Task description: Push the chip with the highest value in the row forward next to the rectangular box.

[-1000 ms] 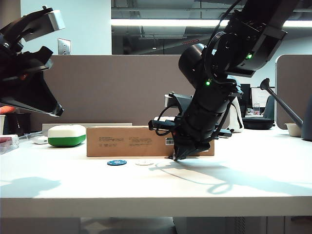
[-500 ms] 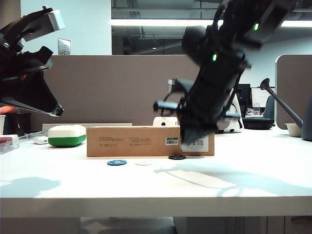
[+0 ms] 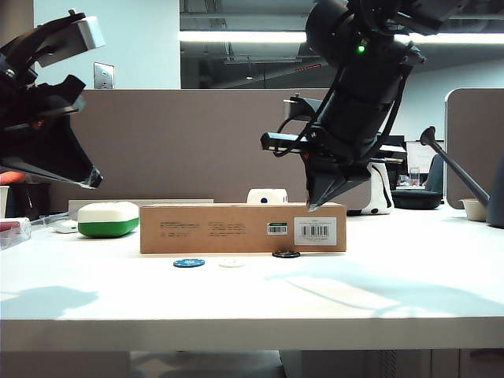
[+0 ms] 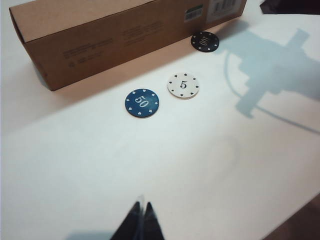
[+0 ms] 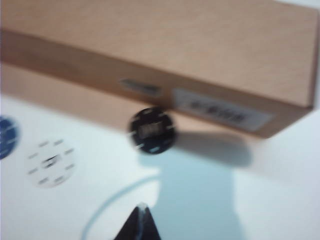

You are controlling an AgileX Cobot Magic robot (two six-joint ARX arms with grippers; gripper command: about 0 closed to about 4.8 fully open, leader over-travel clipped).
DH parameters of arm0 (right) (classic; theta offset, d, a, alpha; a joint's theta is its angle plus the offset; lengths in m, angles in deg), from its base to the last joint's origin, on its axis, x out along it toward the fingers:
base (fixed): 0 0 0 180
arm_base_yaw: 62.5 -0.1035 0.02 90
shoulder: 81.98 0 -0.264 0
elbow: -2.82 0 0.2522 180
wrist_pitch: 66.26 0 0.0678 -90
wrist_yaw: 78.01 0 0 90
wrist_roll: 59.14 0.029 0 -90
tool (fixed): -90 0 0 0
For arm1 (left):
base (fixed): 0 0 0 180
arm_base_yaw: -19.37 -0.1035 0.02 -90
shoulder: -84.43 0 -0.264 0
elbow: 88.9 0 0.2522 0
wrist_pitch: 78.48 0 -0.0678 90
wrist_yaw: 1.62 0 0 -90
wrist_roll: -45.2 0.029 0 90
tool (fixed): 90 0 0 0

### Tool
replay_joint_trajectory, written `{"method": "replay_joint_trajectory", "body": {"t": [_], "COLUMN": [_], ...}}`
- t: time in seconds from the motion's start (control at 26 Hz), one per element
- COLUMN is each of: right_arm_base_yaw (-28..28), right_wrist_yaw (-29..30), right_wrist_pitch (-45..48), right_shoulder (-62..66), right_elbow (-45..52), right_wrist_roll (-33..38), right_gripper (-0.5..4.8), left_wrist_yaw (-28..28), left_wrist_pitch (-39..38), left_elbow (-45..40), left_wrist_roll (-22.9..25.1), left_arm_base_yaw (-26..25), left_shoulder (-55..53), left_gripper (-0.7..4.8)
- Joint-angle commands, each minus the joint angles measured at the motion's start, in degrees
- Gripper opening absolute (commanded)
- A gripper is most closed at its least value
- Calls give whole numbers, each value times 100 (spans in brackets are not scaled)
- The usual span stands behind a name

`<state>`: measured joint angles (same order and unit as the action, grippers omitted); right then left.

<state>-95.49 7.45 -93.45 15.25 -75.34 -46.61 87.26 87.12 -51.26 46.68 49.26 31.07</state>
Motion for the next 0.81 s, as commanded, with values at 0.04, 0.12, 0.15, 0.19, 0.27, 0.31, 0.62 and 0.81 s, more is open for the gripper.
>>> {"method": "replay_joint_trajectory", "body": {"t": [0.04,0.12,0.15,0.19,0.27,0.31,0.62,0.81], "right_arm_base_yaw": [-72,-192,-313,-372,-496,-553,-1086,-1263], "right_wrist_yaw": [815,1394,1307,1246,973,831,-605,-713], "right_wrist_pitch": [-48,-46,-48,-44,-44,-50,-326,-1051], "right_shoulder": [-70,-72,-72,-79,-96,-116,-850,-2127], "right_elbow": [-9,-9,-9,-9,-9,-9,-7,-4], "right_wrist_roll": [-9,11,111,120,203,267,374,-98], "right_gripper": [-9,-9,-9,-9,-9,-9,-9,-9], "left_wrist_yaw": [-17,-17,-17,-20,-20,-20,-146,-1176], "left_wrist_pitch": [70,70,72,70,70,70,33,-50], "left_elbow": [28,28,28,28,31,28,28,28], "left_wrist_roll": [4,4,4,4,4,4,4,4], "left_arm_base_yaw": [7,7,7,7,7,7,-131,-1556], "left_shoulder": [11,11,11,11,11,11,116,920], "left_gripper": [-5,-5,-5,-5,-5,-5,-5,-5]}}
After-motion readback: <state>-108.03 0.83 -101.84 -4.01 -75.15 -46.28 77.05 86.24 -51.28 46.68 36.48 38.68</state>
